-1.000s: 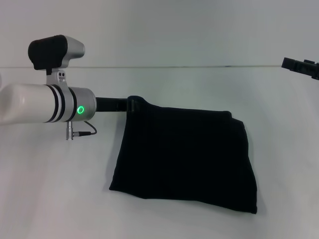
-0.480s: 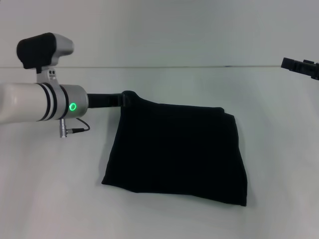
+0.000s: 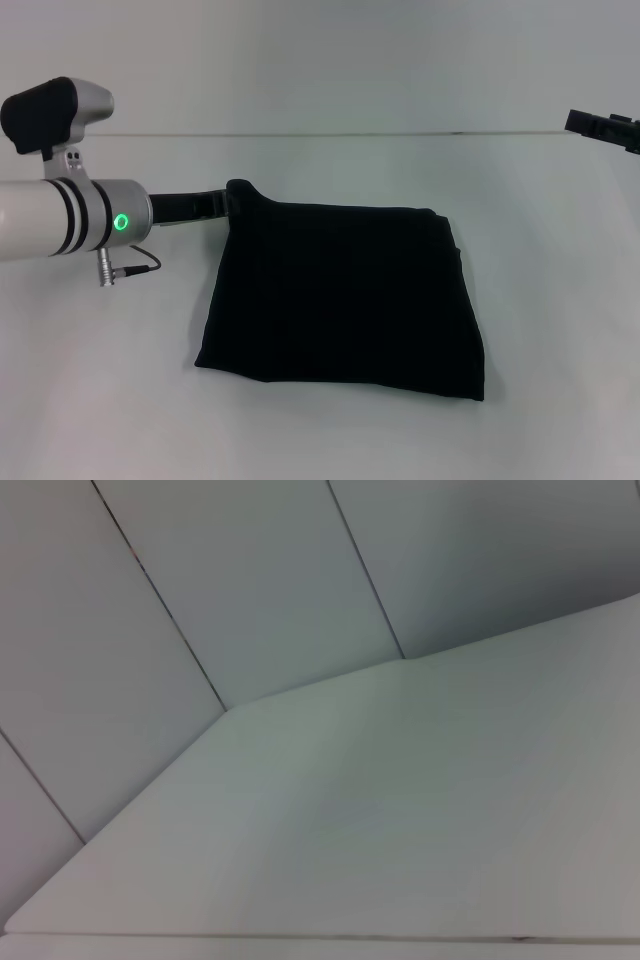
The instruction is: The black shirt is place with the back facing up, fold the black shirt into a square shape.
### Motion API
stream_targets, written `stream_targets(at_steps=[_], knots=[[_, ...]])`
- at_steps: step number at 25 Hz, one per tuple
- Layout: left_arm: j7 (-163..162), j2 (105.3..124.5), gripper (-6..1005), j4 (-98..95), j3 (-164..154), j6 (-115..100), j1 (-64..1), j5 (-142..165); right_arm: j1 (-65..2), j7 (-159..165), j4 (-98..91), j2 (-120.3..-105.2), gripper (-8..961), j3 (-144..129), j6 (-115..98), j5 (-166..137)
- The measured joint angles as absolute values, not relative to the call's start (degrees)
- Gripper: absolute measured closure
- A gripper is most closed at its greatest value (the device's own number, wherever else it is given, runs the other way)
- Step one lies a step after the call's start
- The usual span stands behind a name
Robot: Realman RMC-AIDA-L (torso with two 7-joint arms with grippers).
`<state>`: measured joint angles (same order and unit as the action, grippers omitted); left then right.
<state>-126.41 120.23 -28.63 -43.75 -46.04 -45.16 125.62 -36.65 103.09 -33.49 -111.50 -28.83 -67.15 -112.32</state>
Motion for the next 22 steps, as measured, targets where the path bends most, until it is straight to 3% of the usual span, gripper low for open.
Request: stream_targets(at_steps=[20,22], knots=[[-126.72,120.82,936,-32.63,-43.74,-50.31,-44.24,125.19,-36.71,102.86,-33.40,-111.66,23,-29.53,-67.18,-112.32],[-126.77,120.73,876,-33.12,-43.56,-50.26,-43.91,125.01,-36.57,102.93,-33.40,-111.56,23,-29.58,-67.39,-112.32]])
